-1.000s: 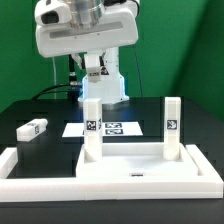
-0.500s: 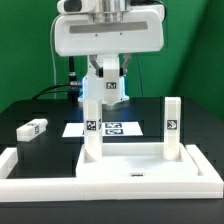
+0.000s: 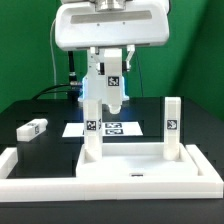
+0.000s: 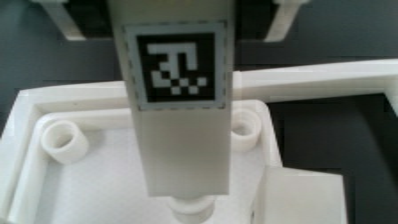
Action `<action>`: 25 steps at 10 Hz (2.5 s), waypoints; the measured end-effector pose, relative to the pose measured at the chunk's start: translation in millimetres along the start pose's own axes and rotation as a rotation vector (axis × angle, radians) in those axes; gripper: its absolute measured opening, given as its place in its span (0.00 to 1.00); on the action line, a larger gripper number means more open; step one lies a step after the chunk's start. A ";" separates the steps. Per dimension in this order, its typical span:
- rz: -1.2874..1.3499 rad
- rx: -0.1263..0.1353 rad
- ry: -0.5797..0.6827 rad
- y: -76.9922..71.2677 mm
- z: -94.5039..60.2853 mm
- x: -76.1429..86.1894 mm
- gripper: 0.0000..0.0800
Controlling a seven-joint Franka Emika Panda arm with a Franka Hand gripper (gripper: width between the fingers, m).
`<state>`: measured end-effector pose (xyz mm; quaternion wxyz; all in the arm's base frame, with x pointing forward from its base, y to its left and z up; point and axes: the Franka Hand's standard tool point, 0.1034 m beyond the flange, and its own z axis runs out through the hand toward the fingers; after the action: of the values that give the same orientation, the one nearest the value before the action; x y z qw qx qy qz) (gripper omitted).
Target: Assemble desk
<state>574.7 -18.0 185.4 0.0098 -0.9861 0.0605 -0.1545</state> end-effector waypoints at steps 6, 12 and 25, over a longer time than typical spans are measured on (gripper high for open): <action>0.119 0.026 0.105 -73.4 21.0 42.4 0.36; 0.005 0.005 0.242 -103.2 42.6 14.2 0.36; -0.006 -0.021 0.262 -112.0 75.8 32.2 0.36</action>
Offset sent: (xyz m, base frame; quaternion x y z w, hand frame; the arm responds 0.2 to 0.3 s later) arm 0.0689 0.0434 0.0195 -0.0648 -0.0147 0.1049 0.9923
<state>641.3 89.3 127.2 -0.0091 -0.9577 0.0600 -0.2814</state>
